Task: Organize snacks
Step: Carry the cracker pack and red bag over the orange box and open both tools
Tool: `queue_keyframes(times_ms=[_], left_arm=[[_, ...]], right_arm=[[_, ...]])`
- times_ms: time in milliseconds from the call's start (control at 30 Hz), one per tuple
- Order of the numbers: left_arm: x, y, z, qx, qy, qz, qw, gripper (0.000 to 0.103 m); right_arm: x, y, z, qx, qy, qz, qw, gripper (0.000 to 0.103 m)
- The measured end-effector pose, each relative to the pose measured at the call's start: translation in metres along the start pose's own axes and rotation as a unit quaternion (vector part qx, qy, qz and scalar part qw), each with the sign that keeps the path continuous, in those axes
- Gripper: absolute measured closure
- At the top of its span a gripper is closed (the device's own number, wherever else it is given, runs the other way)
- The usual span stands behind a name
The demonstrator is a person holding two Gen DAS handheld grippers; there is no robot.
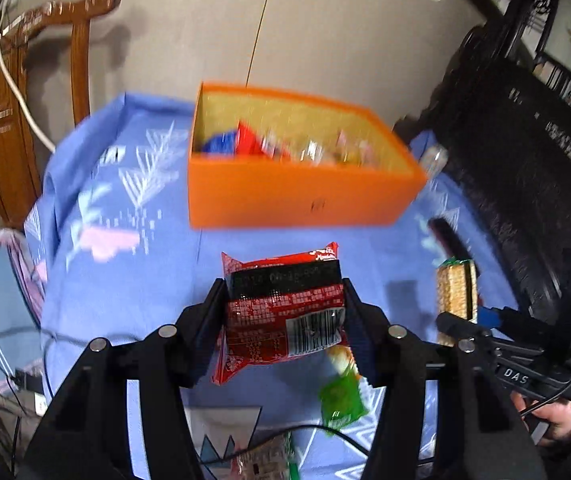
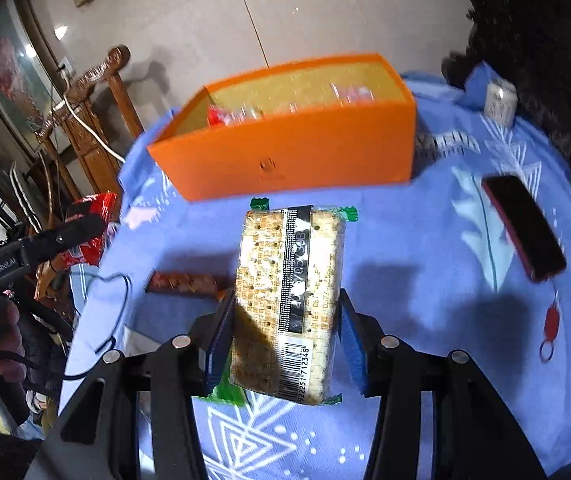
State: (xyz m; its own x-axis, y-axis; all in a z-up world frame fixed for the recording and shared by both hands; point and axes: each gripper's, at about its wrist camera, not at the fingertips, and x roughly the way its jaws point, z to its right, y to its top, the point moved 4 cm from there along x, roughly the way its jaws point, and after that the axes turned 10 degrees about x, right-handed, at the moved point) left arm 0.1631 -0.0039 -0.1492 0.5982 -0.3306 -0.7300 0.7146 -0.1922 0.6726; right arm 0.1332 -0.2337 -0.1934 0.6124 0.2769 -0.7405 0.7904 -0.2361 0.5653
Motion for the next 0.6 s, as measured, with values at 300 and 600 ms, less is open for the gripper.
queue_keyframes(times_ms=[300, 600], left_arm=[[-0.006, 0.098, -0.008, 0.022, 0.000, 0.070, 0.9973, 0.048], [0.026, 0.194, -0.012, 0.055, 0.011, 0.101, 0.9933, 0.047]], right_arm=[[-0.018, 0.095, -0.027, -0.028, 0.028, 0.078, 0.996, 0.054], [-0.006, 0.191, -0.046, -0.065, 0.030, 0.132, 0.989, 0.054]])
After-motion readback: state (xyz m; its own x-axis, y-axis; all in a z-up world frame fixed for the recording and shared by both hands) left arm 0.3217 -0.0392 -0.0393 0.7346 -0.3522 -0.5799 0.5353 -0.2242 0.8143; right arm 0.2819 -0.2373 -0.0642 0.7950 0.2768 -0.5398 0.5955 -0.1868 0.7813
